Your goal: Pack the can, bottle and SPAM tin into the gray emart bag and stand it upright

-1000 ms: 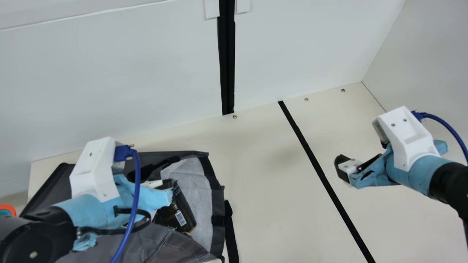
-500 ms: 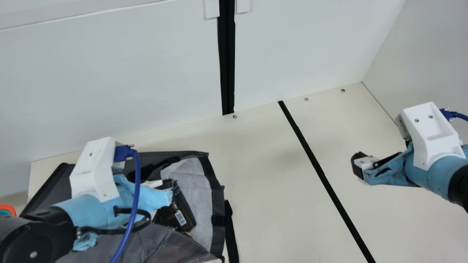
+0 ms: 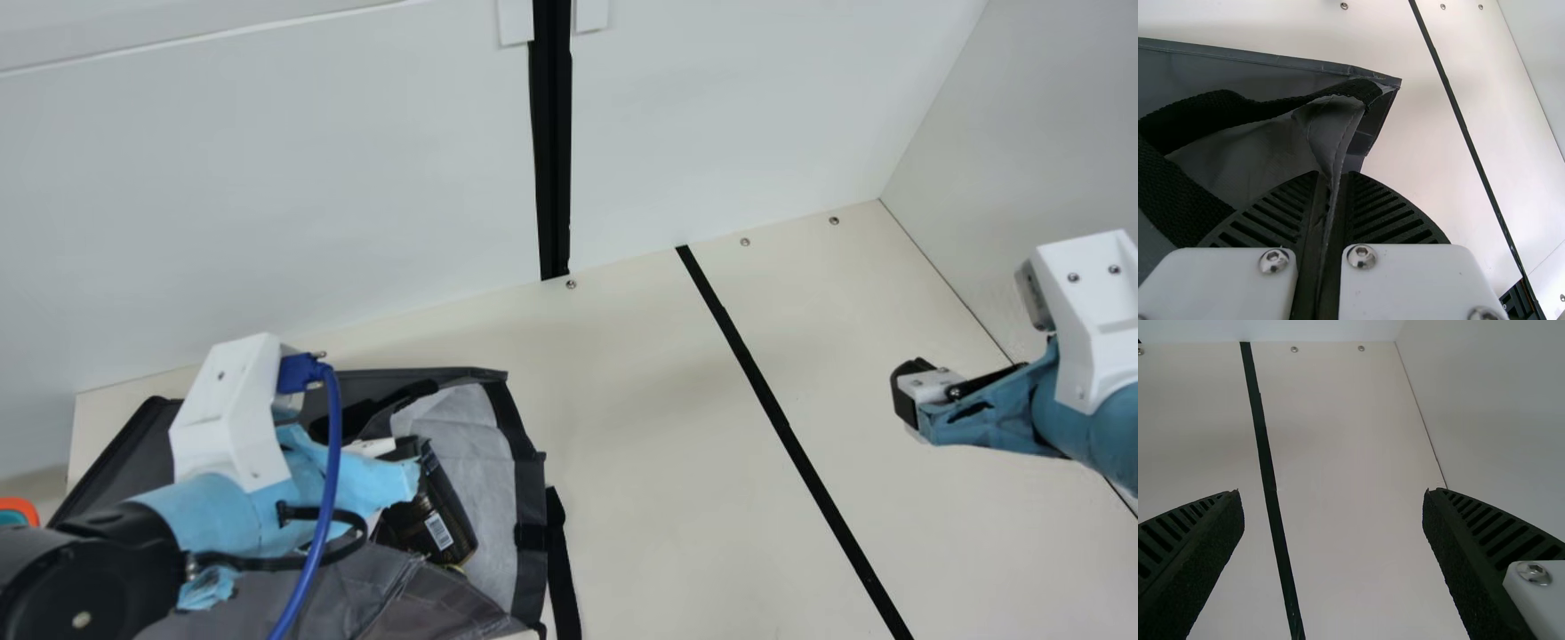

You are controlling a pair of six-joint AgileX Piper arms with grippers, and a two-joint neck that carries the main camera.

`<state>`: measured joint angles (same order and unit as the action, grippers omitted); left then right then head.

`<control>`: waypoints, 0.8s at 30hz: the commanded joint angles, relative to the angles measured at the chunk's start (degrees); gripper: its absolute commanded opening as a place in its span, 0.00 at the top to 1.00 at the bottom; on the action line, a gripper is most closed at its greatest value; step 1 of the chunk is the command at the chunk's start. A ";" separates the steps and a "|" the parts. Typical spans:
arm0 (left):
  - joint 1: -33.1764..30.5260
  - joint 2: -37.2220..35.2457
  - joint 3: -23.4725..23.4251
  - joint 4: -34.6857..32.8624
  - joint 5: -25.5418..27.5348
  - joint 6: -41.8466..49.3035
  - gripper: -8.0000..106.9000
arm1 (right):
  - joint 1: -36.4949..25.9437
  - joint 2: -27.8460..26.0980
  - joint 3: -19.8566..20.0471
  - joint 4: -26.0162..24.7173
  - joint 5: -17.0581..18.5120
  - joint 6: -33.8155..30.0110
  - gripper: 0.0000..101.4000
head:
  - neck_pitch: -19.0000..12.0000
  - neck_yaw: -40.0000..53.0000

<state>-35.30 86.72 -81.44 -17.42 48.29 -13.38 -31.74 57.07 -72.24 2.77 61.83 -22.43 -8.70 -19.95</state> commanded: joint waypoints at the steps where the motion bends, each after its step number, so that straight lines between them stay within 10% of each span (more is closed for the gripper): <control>1: 0.00 0.00 0.00 0.00 0.00 0.00 1.00 | -0.01 -0.15 -0.91 -0.20 1.02 1.04 0.06 | -1.30 -0.05; 24: 0.00 0.00 0.00 0.00 0.00 0.00 1.00 | -1.40 -0.91 -8.79 -1.14 8.07 6.92 0.06 | -1.30 -0.05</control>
<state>-35.30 86.72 -81.44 -17.42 48.29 -13.38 -33.07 56.15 -81.13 1.35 70.06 -15.77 -8.70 -19.86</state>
